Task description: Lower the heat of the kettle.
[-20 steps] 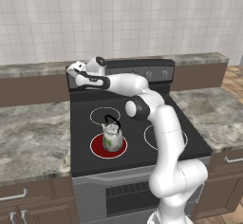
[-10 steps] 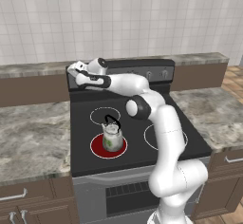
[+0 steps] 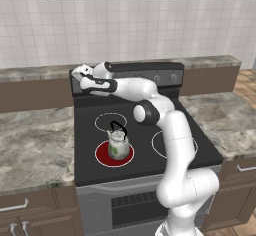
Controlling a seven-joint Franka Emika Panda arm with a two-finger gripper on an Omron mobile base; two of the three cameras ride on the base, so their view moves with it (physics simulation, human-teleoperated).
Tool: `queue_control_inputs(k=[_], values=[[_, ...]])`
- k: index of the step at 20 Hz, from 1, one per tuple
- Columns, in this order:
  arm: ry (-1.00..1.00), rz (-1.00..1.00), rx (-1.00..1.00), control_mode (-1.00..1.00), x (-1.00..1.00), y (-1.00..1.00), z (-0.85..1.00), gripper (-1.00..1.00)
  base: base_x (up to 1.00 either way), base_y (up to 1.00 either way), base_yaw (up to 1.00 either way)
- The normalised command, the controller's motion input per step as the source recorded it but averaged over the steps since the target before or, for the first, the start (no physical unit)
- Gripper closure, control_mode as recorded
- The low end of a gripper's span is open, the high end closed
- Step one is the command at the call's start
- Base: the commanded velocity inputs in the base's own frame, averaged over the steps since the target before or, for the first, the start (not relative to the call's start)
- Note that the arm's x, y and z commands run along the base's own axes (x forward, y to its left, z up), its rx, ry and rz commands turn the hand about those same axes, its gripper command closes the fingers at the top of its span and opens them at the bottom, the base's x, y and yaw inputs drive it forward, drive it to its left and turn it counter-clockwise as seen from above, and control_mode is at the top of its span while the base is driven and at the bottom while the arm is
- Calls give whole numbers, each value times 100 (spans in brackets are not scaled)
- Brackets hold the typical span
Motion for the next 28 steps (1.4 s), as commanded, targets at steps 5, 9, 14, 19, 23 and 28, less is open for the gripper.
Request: queue_control_inputs(k=[5, 9, 14, 19, 23, 28], values=[[0, -15, 8, -100, 0, -2, 0, 100, 0, 0, 0], [0, -21, 10, -100, 0, -6, 0, 100, 0, 0, 0], [0, -24, 17, -100, -10, -8, 0, 100, 0, 0, 0], [1, -24, 22, -100, -6, -5, 0, 100, 0, 0, 0], [7, -20, 21, -100, 0, 0, 8, 100, 0, 0, 0], [17, -13, 21, -100, 0, 0, 24, 100, 0, 0, 0]])
